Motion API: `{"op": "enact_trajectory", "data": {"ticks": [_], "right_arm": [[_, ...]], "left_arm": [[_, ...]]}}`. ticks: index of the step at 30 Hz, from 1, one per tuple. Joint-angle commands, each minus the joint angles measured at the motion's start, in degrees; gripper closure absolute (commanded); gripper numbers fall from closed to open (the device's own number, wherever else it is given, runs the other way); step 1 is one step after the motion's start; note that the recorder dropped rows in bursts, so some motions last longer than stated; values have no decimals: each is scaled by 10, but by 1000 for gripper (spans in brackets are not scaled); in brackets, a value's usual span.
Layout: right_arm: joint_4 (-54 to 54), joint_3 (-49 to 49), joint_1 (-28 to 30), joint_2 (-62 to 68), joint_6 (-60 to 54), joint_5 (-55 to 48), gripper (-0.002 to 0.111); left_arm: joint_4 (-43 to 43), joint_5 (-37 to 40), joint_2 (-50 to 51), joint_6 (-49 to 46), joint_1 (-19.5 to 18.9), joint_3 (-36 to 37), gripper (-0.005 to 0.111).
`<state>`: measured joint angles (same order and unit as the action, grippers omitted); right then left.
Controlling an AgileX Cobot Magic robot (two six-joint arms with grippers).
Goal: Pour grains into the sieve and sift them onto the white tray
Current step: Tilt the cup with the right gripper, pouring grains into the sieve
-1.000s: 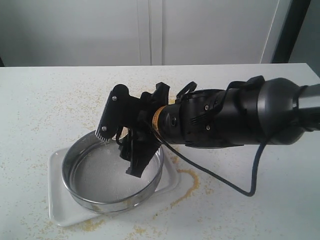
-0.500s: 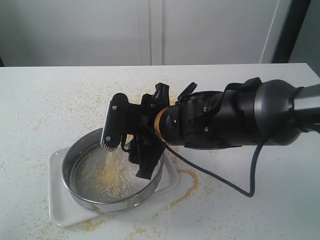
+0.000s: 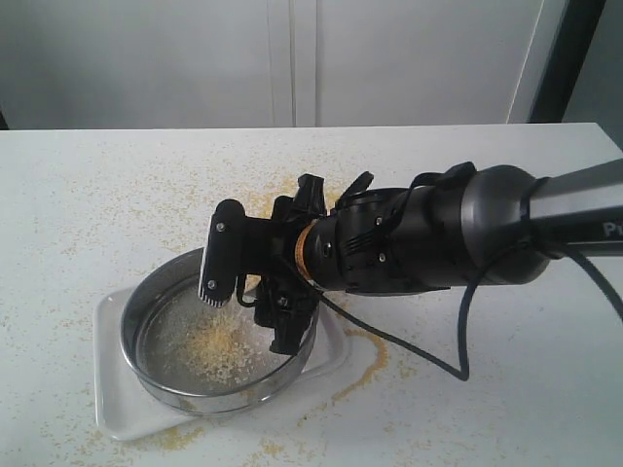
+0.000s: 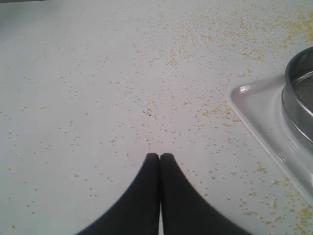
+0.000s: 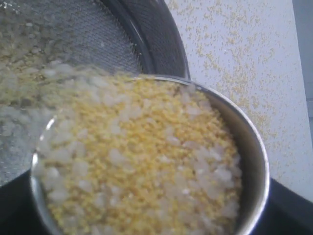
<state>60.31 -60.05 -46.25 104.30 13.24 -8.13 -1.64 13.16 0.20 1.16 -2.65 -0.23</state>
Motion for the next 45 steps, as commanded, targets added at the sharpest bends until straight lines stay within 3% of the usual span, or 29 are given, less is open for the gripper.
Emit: {"op": "enact_trajectory", "data": {"ticks": [1, 45], "right_arm": [[-1, -21, 0, 6, -6, 1, 108], [71, -46, 0, 11, -42, -55, 108]], "left_arm": [[-4, 2, -2, 1, -1, 2, 106], [-4, 2, -2, 1, -1, 2, 106]]}}
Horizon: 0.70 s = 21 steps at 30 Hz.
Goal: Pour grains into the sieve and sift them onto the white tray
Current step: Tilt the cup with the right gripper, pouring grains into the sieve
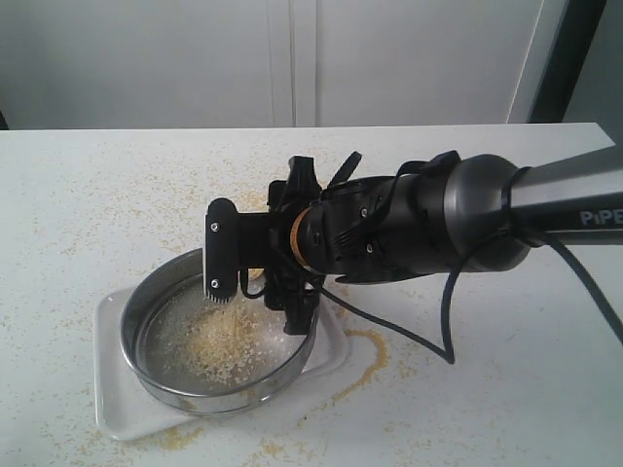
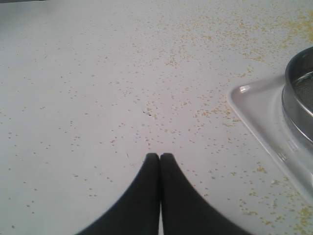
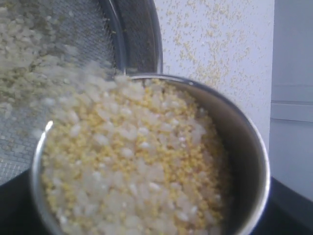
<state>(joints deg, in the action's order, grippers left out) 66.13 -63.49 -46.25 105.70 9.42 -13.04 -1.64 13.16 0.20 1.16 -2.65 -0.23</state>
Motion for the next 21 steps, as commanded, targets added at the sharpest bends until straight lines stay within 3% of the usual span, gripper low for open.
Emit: {"op": "enact_trajectory", "data": {"ticks": [1, 21], "right_arm": [[13, -15, 0, -3, -4, -6, 108], [71, -19, 0, -3, -4, -6, 108]], "left_arm": [[-4, 2, -2, 1, -1, 2, 106], [-4, 2, -2, 1, -1, 2, 106]]}}
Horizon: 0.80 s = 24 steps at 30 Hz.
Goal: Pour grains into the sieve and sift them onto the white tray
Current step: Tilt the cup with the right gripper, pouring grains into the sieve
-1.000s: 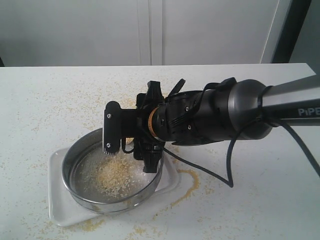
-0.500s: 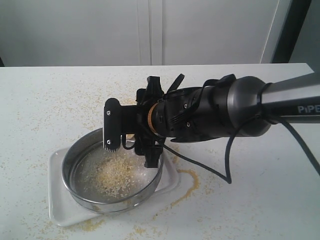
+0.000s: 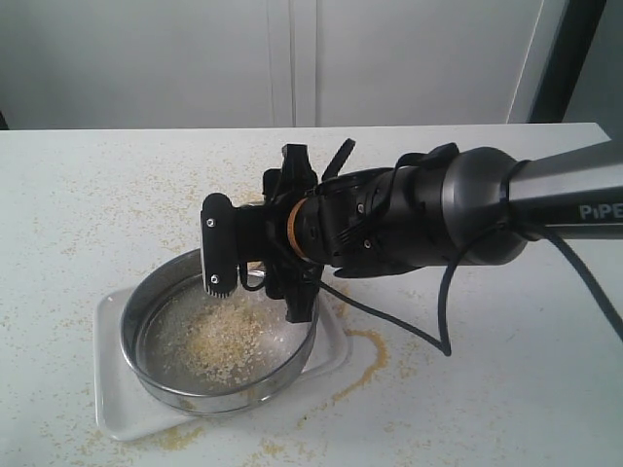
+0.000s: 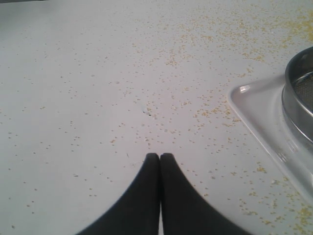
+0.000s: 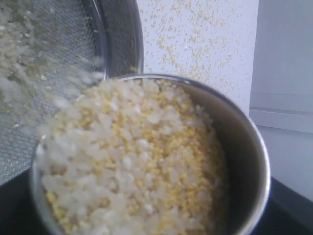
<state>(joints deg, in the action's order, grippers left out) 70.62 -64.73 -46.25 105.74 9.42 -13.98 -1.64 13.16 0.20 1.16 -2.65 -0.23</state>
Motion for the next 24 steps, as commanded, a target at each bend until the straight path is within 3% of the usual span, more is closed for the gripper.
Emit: {"op": "enact_trajectory", "data": {"ticks": [1, 24], "right_arm": [[31, -6, 0, -3, -4, 3, 108], [128, -6, 0, -3, -4, 0, 108]], "left_arm": [[-4, 2, -2, 1, -1, 2, 106], [-4, 2, -2, 1, -1, 2, 106]]}}
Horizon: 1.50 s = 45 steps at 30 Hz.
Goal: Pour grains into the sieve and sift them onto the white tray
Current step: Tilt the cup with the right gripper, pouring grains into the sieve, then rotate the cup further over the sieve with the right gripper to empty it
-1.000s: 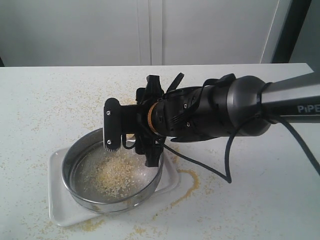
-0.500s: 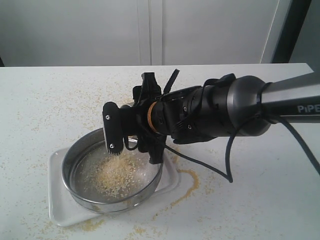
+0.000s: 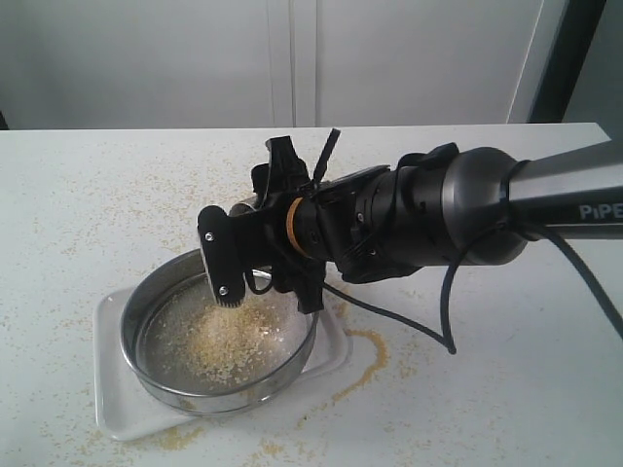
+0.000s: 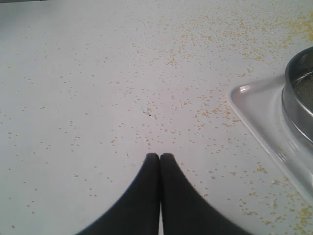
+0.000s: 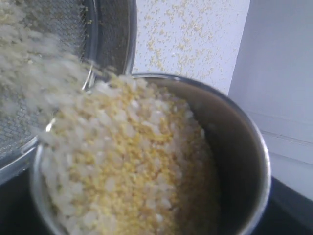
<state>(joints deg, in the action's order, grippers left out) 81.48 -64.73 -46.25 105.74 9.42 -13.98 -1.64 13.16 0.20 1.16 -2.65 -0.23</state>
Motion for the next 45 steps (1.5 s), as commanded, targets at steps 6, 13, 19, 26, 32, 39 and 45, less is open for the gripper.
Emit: {"op": "enact_trajectory", "data": {"ticks": [6, 13, 19, 26, 32, 39, 45], "right_arm": [[44, -6, 0, -3, -4, -3, 108], [46, -17, 0, -2, -4, -19, 108], [63, -21, 0, -2, -4, -27, 108], [80, -21, 0, -2, -4, -29, 108], [98, -21, 0, -2, -4, -46, 108], [107, -21, 0, -2, -4, -47, 108], [110, -21, 0, -2, -4, -51, 108]], "left_arm": [[-4, 2, -2, 1, -1, 2, 106], [-4, 2, -2, 1, -1, 2, 106], [-4, 2, -2, 1, -1, 2, 106], [-4, 2, -2, 1, -1, 2, 106], [-4, 2, -2, 1, -1, 2, 106], [-4, 2, -2, 1, -1, 2, 106], [-4, 2, -2, 1, -1, 2, 106]]}}
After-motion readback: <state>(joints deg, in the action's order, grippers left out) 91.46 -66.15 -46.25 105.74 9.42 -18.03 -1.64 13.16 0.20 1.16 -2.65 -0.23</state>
